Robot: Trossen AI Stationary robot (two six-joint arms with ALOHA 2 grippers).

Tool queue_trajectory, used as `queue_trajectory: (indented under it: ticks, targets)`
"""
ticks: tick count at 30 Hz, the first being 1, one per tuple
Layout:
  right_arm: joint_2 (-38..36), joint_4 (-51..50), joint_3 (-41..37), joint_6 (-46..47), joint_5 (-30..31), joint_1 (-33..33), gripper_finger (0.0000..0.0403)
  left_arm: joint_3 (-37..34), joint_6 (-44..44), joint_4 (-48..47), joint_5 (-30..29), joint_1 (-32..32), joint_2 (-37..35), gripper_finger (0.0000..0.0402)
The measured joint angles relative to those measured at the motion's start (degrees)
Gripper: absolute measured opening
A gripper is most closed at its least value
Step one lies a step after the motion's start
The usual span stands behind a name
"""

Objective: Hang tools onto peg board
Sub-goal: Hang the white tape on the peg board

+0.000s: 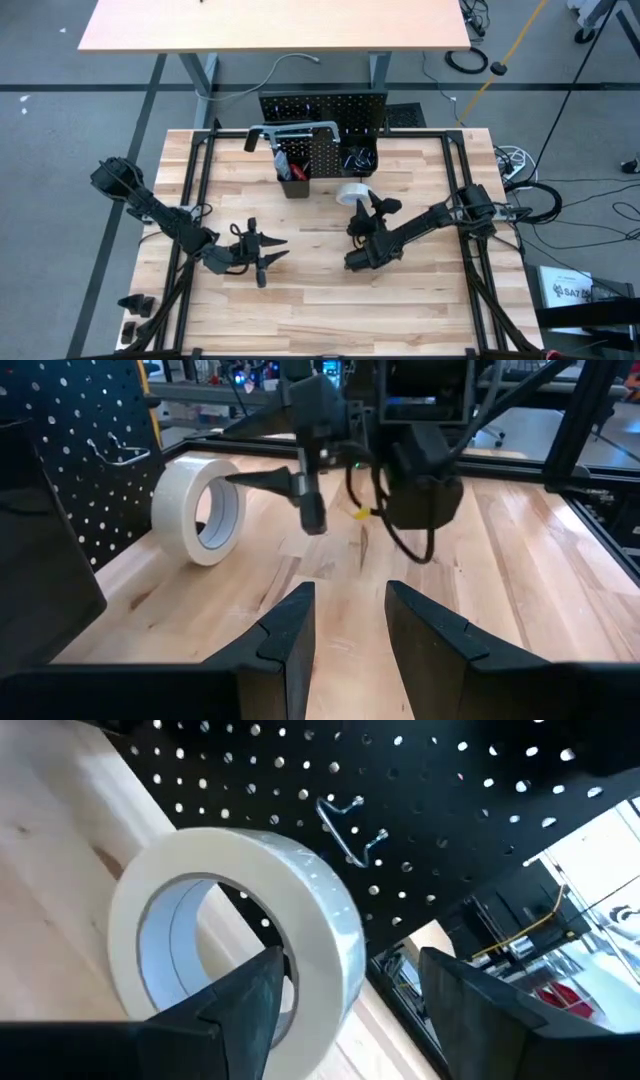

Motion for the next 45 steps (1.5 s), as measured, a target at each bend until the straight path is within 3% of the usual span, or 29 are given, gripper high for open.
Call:
queue_trajectory:
  ticks: [18, 23, 28, 29, 36, 45]
  targets:
    - [0.00, 19.84, -3.14, -24.58, -3.24, -6.74, 0.0222, -0.01, 0.87, 0.20, 0.00, -0.04, 0.00, 0.0128]
    - [0.00, 19.81, -3.14, -25.02, -2.53, -7.80, 0.0190, 0.02, 0.89, 0.20, 0.01, -0.04, 0.00, 0.0128]
    - [0.00, 20.01, -3.10, -25.00, -1.87, -7.75, 0.0073, 0.00, 0.92, 0.20, 0.00, -0.04, 0.00, 0.0128]
    - [0.00, 19.97, -3.09, -25.00, -1.94, -7.54, 0.0067, 0.02, 0.92, 0.17, 0.00, -0.04, 0.02, 0.0128]
    - [0.00, 19.70, -1.37, -24.02, -3.43, -4.89, 0.0067, 0.02, 0.92, 0.17, 0.00, -0.04, 0.00, 0.0128]
    - [0.09, 15.04, 9.91, -20.17, -1.12, -5.46, 0.0067, 0.02, 0.92, 0.17, 0.00, -0.04, 0.01, 0.0128]
